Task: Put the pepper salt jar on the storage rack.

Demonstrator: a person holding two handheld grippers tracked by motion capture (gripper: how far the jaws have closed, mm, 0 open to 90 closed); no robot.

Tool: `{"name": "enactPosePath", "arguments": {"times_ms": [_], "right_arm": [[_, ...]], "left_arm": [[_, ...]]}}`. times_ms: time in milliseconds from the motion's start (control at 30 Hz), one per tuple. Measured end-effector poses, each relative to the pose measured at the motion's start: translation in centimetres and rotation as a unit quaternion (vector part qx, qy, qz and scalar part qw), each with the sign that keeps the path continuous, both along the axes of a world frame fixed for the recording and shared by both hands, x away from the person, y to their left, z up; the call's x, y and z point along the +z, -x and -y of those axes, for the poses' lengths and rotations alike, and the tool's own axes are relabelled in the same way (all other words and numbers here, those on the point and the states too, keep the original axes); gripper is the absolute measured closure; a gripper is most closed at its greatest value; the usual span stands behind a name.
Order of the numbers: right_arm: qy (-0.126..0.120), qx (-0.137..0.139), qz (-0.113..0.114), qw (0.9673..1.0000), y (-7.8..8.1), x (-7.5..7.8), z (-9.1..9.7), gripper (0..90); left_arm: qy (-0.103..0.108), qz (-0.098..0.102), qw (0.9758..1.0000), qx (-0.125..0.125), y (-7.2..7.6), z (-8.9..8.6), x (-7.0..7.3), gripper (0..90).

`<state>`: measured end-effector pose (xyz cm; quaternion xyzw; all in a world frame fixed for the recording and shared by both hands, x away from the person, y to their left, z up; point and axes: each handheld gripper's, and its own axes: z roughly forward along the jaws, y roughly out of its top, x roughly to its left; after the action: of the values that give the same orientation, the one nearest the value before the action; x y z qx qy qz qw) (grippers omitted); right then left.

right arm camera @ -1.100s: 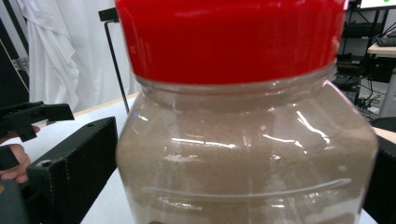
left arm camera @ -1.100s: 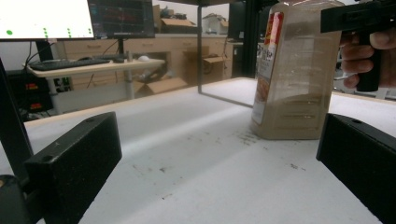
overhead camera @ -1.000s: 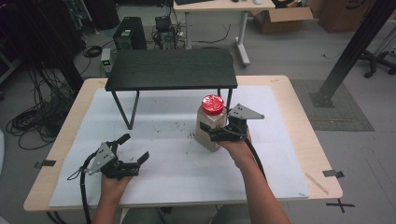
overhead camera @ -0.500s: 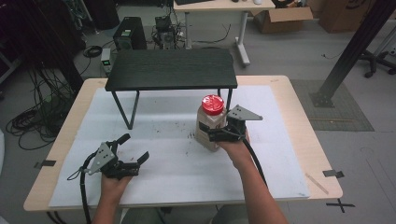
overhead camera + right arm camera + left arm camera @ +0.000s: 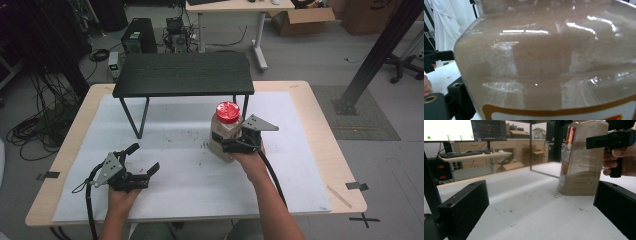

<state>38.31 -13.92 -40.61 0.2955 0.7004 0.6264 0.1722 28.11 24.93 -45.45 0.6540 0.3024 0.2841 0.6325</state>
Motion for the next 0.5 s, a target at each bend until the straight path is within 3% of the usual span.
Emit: {"name": "enactPosePath", "arguments": {"times_ms": [233,500], "right_arm": [[-0.006,-0.002,-0.009,0.9999,-0.1,-0.3,0.0,7.5],[-0.013,-0.009,0.001,0.9999,0.1,-1.0,0.2,13.0]], "left_arm": [[0.001,0.0,1.0,0.001,0.0,0.0,0.0,0.3],[0.002,0.0,1.0,0.001,0.0,0.0,0.0,0.3]]}}
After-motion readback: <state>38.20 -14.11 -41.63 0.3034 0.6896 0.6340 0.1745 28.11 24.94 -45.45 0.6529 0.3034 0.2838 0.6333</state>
